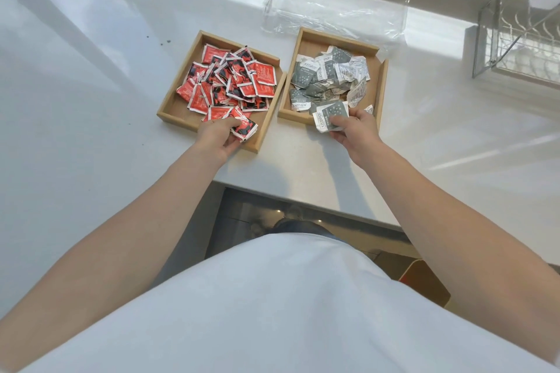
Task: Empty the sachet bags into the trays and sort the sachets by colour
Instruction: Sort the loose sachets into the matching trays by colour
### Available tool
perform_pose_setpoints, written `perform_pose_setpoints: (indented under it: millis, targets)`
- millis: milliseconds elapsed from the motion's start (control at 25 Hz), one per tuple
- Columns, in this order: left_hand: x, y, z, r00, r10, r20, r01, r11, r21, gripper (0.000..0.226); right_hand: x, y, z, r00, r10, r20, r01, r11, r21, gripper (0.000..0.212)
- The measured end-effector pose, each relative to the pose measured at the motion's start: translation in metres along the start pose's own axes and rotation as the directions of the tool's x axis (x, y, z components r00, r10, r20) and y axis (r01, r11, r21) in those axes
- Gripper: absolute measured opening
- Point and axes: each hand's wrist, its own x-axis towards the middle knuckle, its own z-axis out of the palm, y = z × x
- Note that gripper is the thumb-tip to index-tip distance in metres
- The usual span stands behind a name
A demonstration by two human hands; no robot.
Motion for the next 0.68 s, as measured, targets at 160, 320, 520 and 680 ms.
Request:
perform_pose_setpoints:
  millis: [160,320,520,680]
  targets:
    - [0.009,0.004,0.010,0.996,0.069,-0.063,-0.062,0.992,0.107,0.041,0.026,-0.011,0.006,1.000,0.027,-0.008,-0.027,0.999,-0.033,0.020]
    - [0.022,0.001,0.017,0.978,0.161,-0.135,-0.110,0.940,0.324,0.033,0.045,-0.018,0.008,0.999,0.036,-0.002,-0.036,0.998,-0.059,0.028]
    - [0.027,0.001,0.023,0.952,0.280,-0.126,-0.165,0.812,0.560,0.036,0.052,-0.020,0.004,1.000,0.010,0.007,-0.008,0.983,-0.185,0.027]
    - [0.026,-0.003,0.029,0.920,0.380,-0.091,-0.212,0.682,0.700,0.048,0.056,-0.018,0.000,0.999,-0.031,-0.011,0.025,0.938,-0.347,0.025]
